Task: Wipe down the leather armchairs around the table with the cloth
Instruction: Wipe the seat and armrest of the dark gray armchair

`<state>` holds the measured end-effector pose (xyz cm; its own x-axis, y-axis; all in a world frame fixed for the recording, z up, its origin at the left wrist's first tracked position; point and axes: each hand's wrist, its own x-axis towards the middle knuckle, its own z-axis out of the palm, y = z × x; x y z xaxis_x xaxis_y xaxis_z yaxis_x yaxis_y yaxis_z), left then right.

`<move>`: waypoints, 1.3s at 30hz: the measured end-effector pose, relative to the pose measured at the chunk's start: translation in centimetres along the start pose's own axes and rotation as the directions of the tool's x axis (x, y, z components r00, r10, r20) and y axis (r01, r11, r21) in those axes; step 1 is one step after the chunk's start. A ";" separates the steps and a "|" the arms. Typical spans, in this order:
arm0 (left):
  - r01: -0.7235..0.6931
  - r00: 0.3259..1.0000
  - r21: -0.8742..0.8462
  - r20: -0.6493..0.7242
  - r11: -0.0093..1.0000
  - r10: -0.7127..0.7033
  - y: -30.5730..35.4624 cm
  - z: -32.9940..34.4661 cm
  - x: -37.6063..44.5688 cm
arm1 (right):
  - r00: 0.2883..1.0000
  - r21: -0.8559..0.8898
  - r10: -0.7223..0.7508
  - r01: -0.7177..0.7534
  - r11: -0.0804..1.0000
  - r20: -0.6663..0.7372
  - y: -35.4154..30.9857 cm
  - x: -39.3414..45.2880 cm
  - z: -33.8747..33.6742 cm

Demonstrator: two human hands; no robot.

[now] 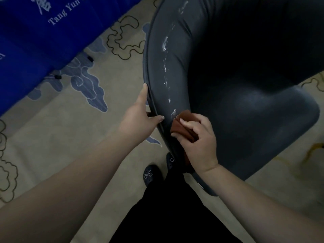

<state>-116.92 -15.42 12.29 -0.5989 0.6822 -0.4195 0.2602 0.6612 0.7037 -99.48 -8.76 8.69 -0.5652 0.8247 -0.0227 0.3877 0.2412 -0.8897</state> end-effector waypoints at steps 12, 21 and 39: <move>0.083 0.996 -0.039 0.025 0.996 -0.082 0.2 0.0 0.9 | 0.992 0.109 0.010 0.004 0.994 -0.126 -0.2 2.4 0.9; 0.087 0.996 -0.025 0.000 0.996 -0.087 0.6 0.1 0.9 | 0.993 -0.026 -0.115 0.116 0.993 0.027 0.4 3.1 0.6; 0.095 0.994 -0.199 0.077 0.975 -0.081 1.1 -1.0 2.4 | 0.968 -0.121 -0.249 0.250 0.961 0.023 -0.8 8.7 2.5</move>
<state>-118.89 -13.38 12.60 -0.5582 0.6482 -0.5178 0.0465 0.6476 0.7606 -106.55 -3.03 8.10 -0.6603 0.7269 0.1889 0.3192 0.4993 -0.8055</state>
